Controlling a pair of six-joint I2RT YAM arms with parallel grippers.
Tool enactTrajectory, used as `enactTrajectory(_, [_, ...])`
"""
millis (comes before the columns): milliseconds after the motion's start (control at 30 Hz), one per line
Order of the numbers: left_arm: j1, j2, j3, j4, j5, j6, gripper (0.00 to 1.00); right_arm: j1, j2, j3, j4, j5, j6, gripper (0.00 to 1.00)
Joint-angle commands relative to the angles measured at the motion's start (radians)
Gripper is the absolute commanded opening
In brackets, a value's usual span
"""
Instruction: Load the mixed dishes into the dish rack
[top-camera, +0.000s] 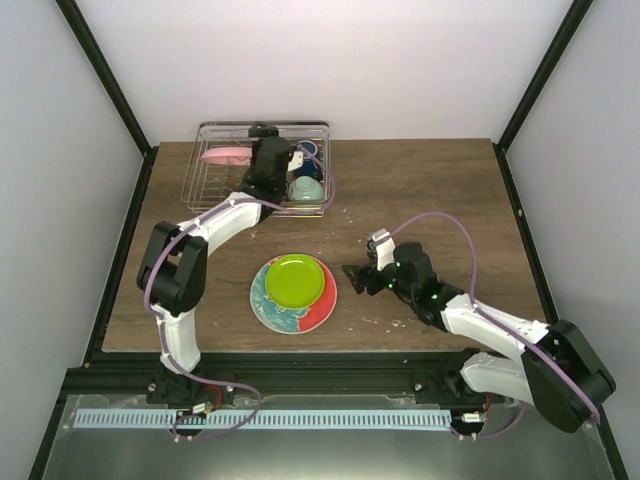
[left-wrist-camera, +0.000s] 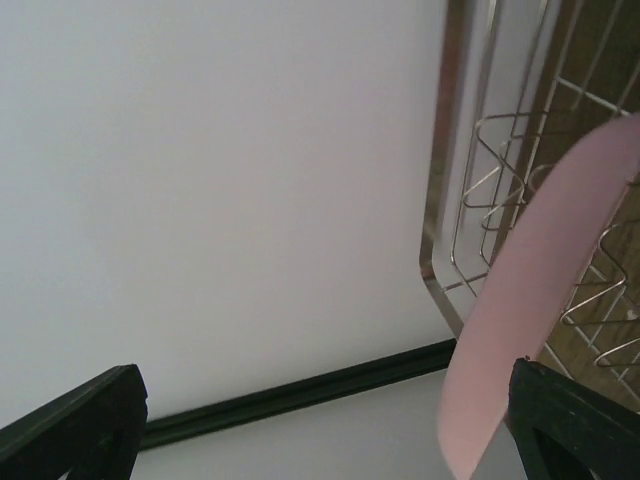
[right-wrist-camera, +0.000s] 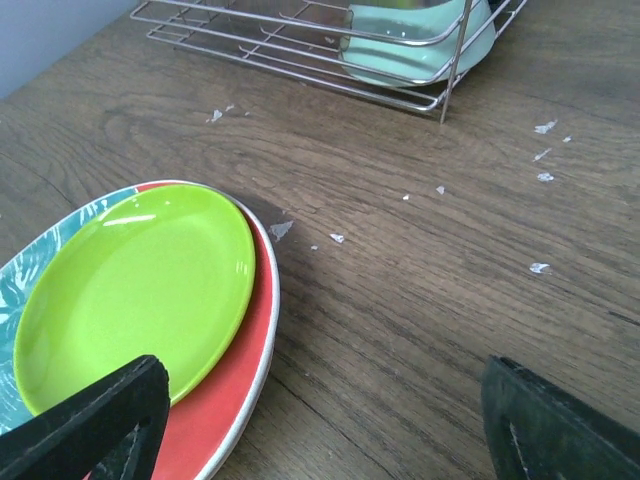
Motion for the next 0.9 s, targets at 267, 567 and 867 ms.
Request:
enactTrajectory(267, [-0.110,-0.298,0.151,-0.993,0.283,-1.358,1.00,-0.009,-0.061,0.183,-0.266,0.034,0.045,0.83])
enactTrajectory(567, [-0.116,-0.740,-0.359,-1.067,0.568,-1.829,1.00,-0.008,0.050,0.358,-0.474,-0.140,0.168,0.76])
enactTrajectory(867, [-0.130,-1.033,-0.687,-0.942,0.803,-1.988,1.00,0.085,0.173,0.365,-0.480,-0.122,0.247,0.78])
